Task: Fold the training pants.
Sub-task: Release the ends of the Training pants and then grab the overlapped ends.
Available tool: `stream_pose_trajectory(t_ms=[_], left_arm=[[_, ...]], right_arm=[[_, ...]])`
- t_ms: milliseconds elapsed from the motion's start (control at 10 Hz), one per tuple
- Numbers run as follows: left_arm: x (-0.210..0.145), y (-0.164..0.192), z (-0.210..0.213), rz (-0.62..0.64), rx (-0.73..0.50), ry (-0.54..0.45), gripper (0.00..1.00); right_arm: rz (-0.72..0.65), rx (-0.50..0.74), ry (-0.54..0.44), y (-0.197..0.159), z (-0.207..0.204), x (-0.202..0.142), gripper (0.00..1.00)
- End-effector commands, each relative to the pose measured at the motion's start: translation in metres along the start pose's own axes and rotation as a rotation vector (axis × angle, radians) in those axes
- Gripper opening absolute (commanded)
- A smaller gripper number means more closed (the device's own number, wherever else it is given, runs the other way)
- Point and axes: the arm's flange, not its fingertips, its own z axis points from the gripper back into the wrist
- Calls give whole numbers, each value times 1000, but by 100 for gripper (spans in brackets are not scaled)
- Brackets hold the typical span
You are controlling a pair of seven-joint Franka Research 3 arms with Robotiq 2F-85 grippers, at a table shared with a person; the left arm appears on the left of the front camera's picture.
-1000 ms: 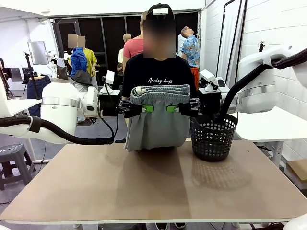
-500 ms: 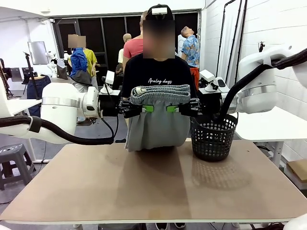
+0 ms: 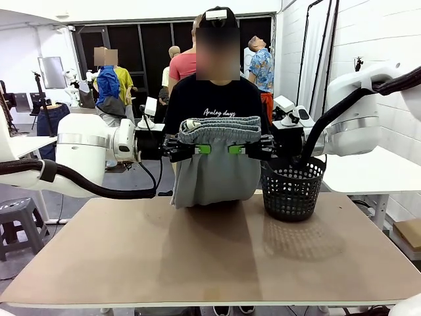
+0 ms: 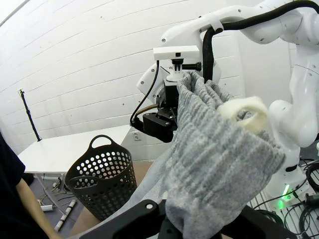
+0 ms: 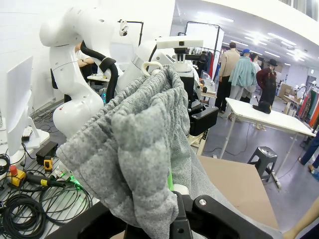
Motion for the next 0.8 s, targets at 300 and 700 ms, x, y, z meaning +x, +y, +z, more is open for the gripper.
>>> stream_pose_trajectory(t_ms=[300,700], left_arm=[[4,-1,-1,-7,16,-9,0],[4,-1,-1,-7,16,-9,0]], right_arm=[[10,-11,-36,5,0,1,0],[10,-11,-36,5,0,1,0]])
